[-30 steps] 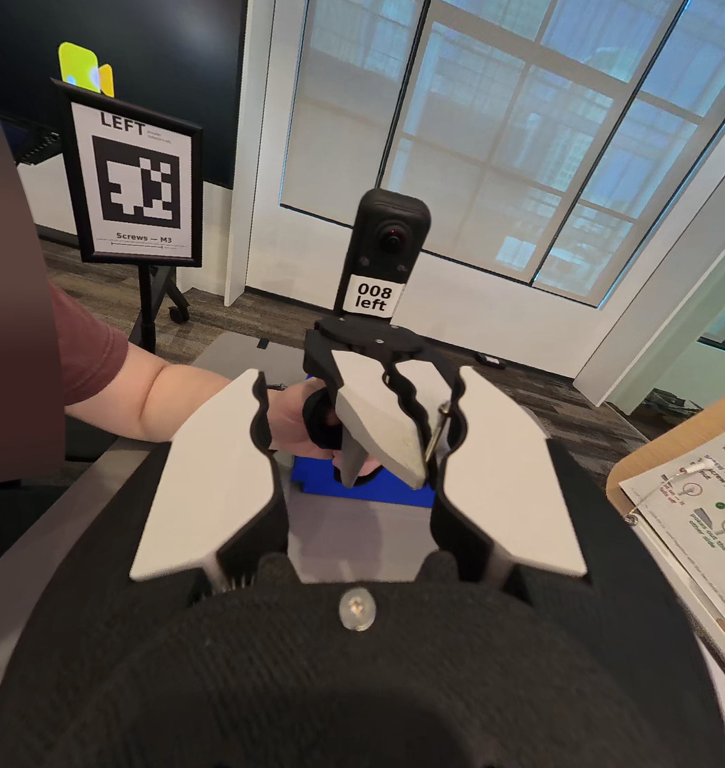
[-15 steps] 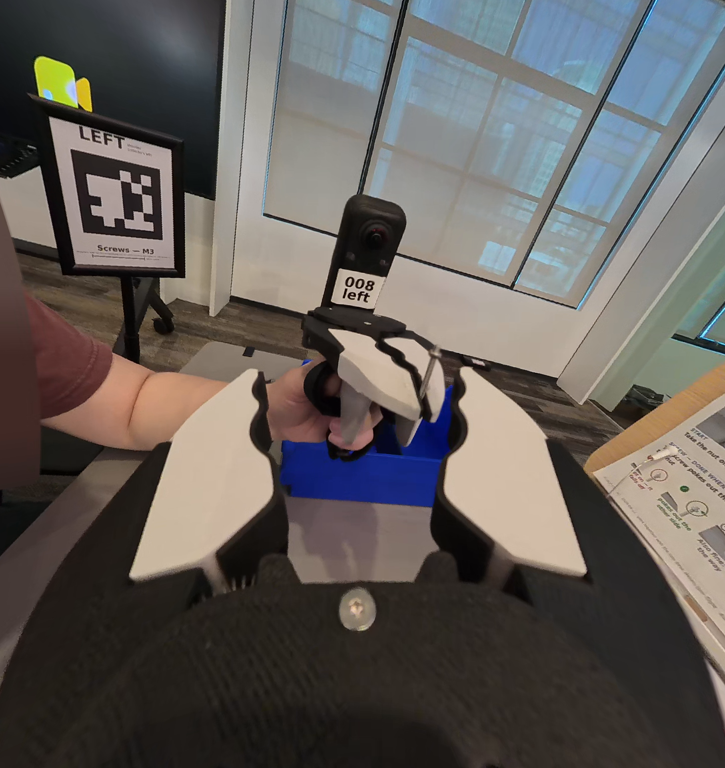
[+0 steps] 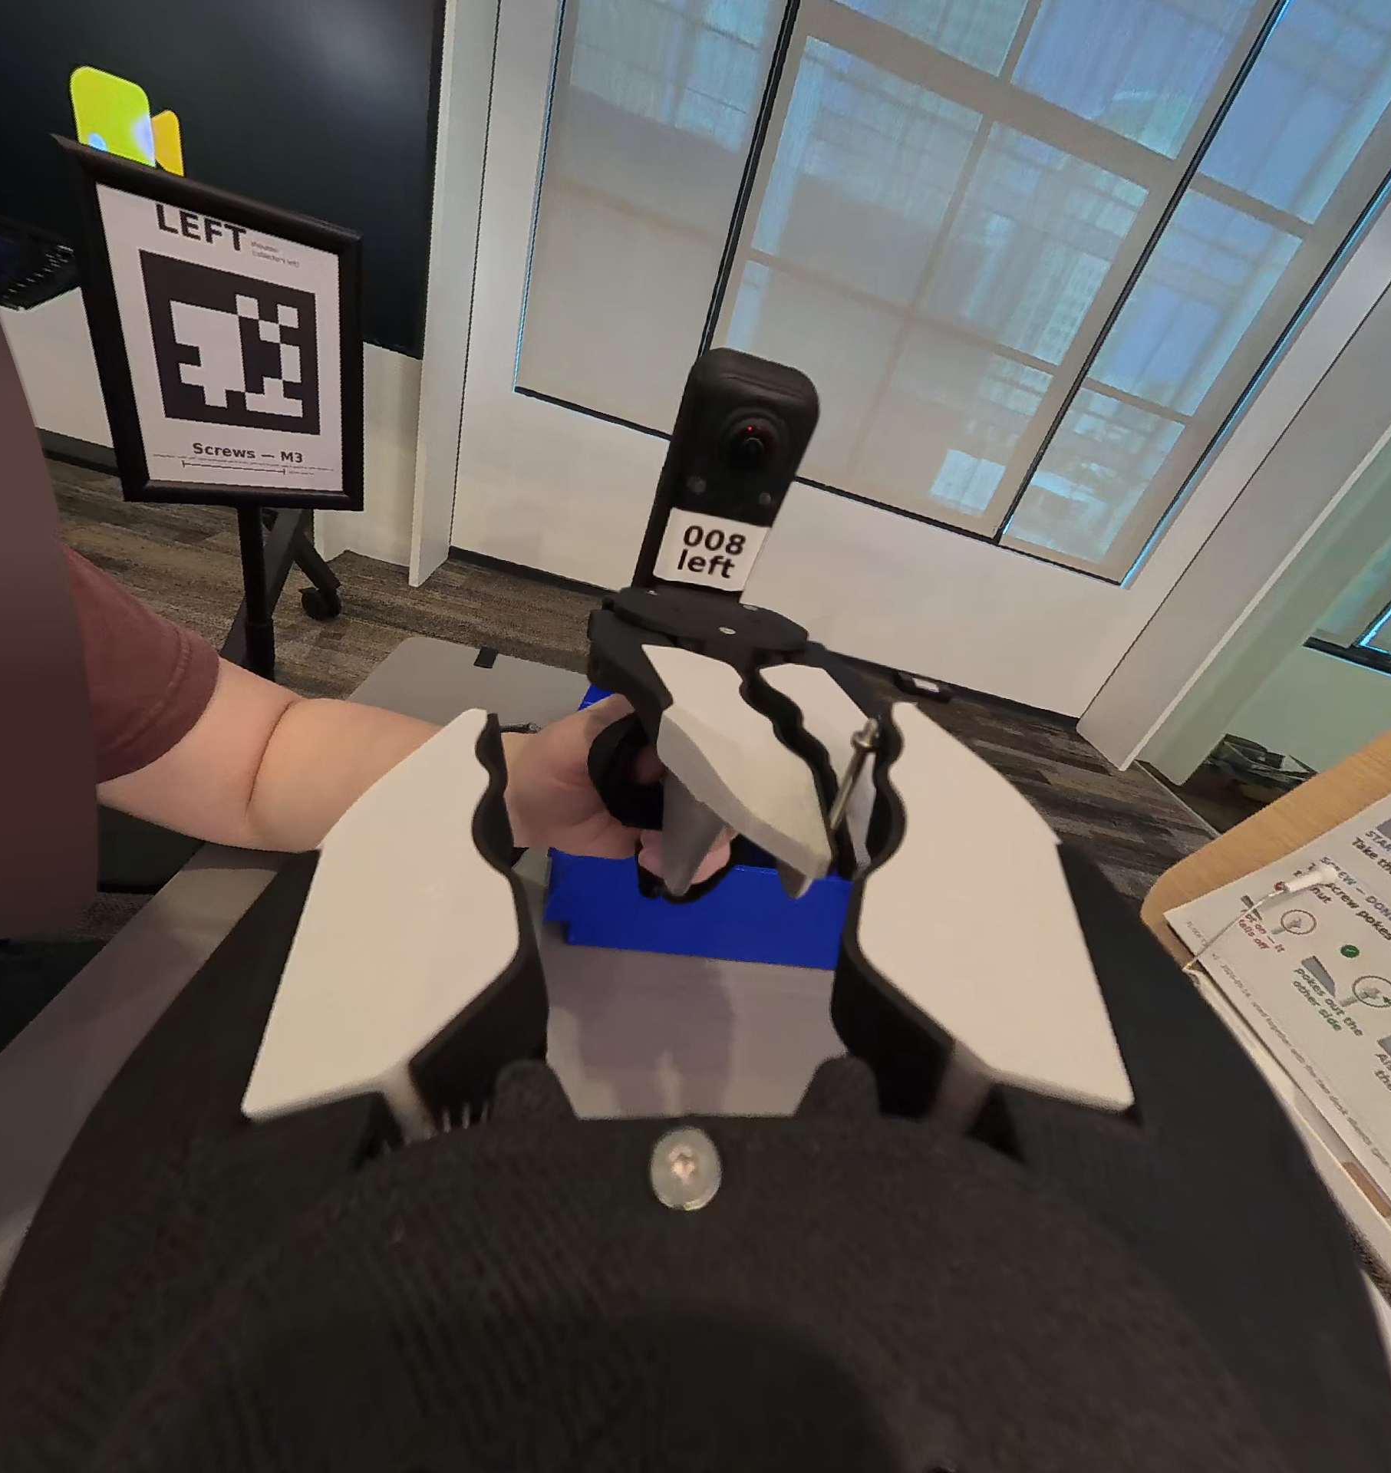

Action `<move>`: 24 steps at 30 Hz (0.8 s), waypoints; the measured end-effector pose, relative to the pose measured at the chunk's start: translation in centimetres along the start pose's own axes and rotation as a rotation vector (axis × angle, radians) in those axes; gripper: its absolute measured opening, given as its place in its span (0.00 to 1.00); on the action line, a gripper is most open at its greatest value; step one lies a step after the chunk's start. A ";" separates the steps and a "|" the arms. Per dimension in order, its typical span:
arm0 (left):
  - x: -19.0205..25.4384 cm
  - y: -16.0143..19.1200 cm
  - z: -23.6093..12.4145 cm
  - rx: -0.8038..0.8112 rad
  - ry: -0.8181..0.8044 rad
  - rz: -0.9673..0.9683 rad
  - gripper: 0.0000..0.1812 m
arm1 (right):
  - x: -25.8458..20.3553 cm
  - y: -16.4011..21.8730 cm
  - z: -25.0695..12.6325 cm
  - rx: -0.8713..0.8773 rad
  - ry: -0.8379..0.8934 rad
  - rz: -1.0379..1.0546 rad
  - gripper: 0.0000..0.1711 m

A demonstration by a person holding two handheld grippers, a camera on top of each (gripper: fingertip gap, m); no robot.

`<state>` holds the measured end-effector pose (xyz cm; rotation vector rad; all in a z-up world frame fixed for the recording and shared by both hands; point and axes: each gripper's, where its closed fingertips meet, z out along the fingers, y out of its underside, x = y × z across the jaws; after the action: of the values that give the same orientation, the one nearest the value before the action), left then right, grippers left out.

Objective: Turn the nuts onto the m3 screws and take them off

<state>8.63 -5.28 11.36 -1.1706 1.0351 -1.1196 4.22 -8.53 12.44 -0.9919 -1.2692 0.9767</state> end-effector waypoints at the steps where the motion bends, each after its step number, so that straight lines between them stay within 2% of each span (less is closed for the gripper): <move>1: -0.2 -0.1 -0.2 0.002 -0.011 0.004 0.01 | 0.1 -0.1 -0.1 0.001 0.003 -0.002 0.52; 7: -0.8 -0.6 -0.8 0.021 -0.020 -0.014 0.01 | 0.9 -0.5 -1.0 0.010 0.032 -0.011 0.51; 16: 0.8 1.0 0.9 -0.034 0.035 0.006 0.01 | 0.1 0.2 0.0 -0.001 -0.005 0.010 0.50; 24: -1.2 0.0 -0.7 -0.001 -0.037 -0.017 0.01 | 0.6 0.2 -0.4 -0.012 0.019 -0.006 0.51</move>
<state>7.78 -4.22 11.33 -1.1990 0.9997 -1.1071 4.68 -7.92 12.37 -1.0033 -1.2631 0.9543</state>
